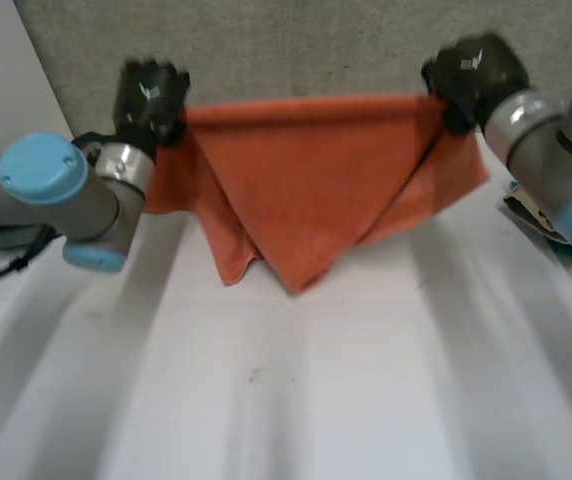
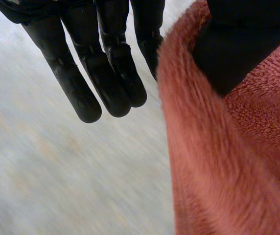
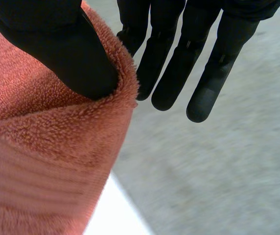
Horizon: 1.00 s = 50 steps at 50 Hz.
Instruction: Fold the laundry.
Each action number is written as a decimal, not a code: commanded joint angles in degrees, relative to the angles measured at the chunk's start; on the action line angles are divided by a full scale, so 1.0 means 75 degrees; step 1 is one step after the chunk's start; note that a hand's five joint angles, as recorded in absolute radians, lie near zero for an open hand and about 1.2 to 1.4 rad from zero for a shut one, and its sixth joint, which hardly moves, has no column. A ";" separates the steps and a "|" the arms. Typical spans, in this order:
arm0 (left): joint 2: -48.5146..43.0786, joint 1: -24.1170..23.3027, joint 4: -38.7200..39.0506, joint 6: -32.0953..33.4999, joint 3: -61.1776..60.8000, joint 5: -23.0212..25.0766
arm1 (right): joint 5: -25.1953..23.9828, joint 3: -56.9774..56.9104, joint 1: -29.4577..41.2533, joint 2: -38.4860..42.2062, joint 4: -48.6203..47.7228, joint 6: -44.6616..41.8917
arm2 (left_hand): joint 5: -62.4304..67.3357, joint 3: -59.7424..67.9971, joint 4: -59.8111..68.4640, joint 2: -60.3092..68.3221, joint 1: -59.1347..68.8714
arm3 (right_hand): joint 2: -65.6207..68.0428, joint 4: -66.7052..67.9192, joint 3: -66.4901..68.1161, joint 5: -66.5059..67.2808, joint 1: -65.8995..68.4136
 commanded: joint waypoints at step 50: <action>0.4316 0.1613 -0.3410 -0.0199 -0.6046 0.0607 | -0.0124 0.4859 0.0059 -0.0186 -0.1759 -0.0722 | -0.5069 -0.5474 -0.5521 -0.5507 -0.5372 | 0.1629 0.1503 0.1557 0.1564 0.2089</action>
